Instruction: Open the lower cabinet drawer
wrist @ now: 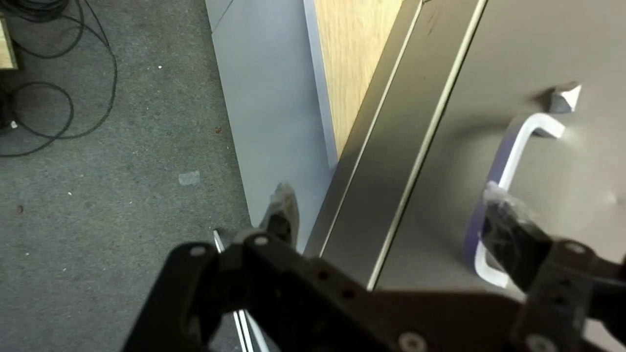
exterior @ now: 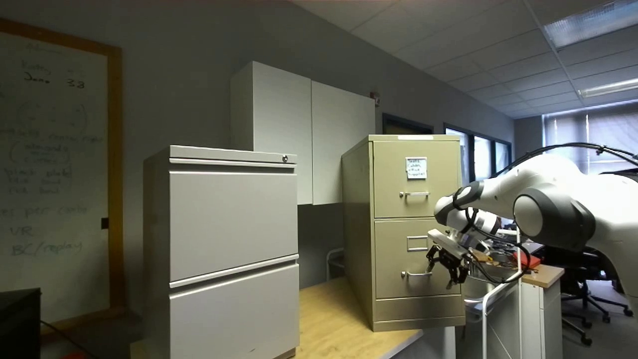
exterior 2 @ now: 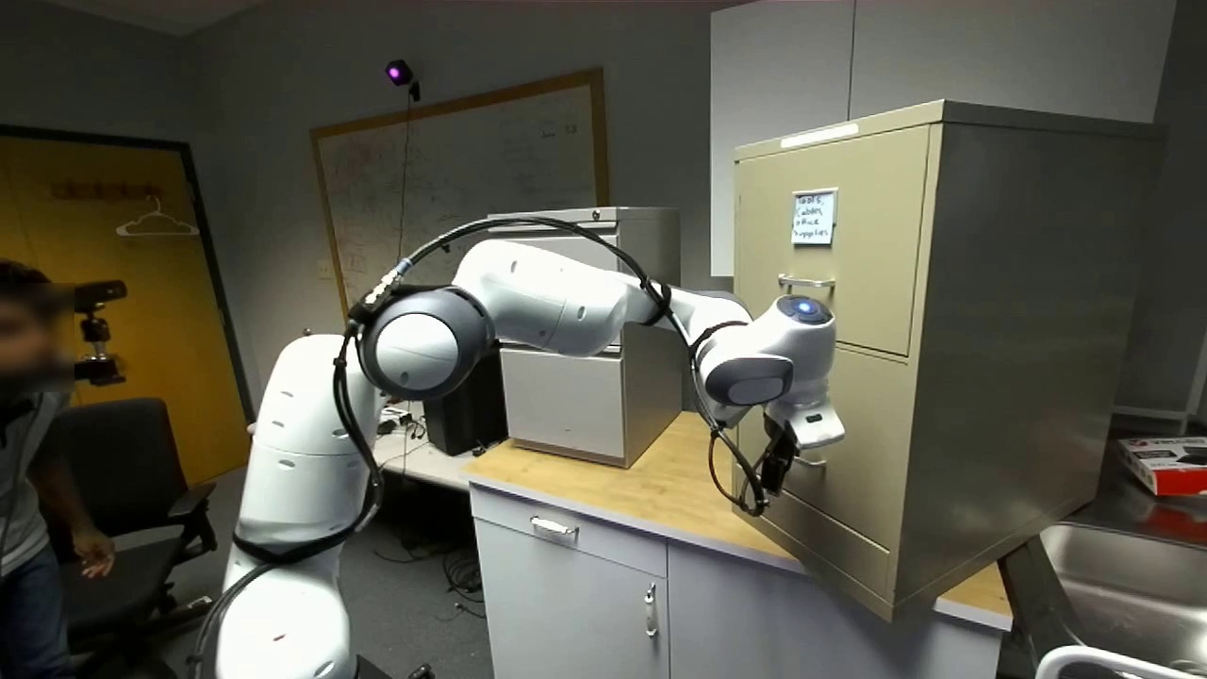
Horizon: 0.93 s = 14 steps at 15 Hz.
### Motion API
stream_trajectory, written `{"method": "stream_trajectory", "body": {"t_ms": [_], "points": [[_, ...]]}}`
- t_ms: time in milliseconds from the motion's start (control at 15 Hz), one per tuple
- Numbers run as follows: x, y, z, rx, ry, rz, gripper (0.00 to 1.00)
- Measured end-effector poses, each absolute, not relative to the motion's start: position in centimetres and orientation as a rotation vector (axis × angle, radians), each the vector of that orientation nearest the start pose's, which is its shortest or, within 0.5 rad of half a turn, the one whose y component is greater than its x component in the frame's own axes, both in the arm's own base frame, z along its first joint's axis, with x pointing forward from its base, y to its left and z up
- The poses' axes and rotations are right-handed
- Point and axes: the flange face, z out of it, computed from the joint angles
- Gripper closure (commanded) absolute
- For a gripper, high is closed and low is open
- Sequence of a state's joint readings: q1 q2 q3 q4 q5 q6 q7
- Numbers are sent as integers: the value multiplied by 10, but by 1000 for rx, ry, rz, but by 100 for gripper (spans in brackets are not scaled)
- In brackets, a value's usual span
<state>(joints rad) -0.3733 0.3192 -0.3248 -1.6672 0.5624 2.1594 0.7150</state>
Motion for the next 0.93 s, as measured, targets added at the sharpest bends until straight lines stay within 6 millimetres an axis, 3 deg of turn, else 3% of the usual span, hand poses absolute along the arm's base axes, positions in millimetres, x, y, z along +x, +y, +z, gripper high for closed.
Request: {"method": "stream_trajectory", "body": {"t_ms": [467, 933], "points": [[561, -401, 447, -1698, 2135, -248, 0], [566, -404, 449, -1593, 2206, -220, 0]]}}
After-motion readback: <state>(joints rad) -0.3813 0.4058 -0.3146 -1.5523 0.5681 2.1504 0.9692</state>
